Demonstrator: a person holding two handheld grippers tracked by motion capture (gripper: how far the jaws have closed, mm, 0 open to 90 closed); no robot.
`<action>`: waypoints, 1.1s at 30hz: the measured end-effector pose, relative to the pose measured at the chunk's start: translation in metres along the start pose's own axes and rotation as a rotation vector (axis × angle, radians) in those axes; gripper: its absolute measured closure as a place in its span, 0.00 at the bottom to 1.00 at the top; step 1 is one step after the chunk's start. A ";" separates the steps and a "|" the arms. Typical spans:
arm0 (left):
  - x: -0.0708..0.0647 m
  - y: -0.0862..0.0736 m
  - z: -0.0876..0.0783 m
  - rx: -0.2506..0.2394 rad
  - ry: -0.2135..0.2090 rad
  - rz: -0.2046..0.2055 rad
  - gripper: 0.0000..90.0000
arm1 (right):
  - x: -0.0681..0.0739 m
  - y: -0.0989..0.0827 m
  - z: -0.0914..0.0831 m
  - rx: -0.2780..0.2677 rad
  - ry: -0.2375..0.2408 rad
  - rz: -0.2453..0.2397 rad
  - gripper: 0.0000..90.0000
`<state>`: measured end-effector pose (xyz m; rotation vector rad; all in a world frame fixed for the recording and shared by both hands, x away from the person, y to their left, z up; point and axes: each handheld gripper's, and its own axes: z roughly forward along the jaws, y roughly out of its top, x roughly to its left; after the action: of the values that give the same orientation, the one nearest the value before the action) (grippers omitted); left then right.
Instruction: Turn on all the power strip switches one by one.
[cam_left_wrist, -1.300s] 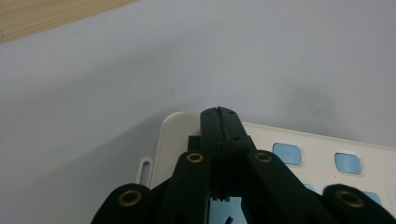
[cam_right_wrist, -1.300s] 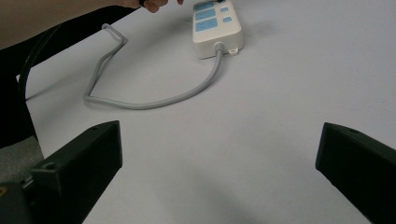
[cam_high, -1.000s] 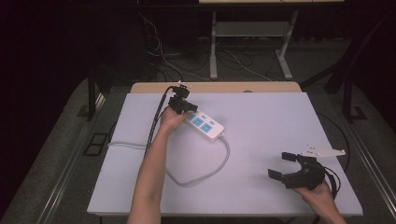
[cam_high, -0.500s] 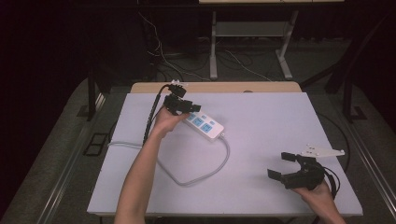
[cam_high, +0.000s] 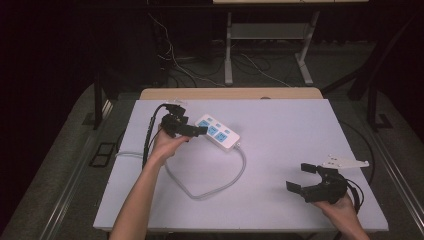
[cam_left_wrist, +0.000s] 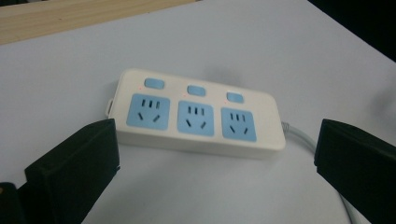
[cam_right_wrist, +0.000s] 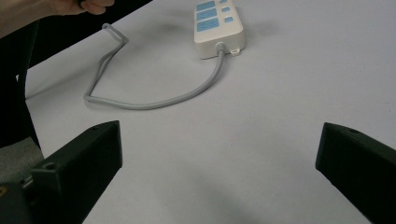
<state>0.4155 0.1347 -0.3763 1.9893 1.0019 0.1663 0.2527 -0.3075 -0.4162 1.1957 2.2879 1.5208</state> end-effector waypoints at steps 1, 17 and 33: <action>-0.002 -0.003 -0.003 -0.004 -0.002 0.002 0.00 | 0.000 0.000 0.000 0.001 0.000 -0.001 0.00; -0.040 -0.050 -0.046 -0.100 -0.004 0.062 0.00 | 0.001 0.000 0.001 0.002 -0.006 0.009 0.00; -0.069 -0.112 -0.059 -0.151 -0.033 0.078 0.00 | 0.001 -0.001 0.001 0.002 -0.007 0.021 0.00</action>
<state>0.2770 0.1570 -0.4087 1.8882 0.8651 0.2436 0.2517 -0.3060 -0.4173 1.2277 2.2794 1.5193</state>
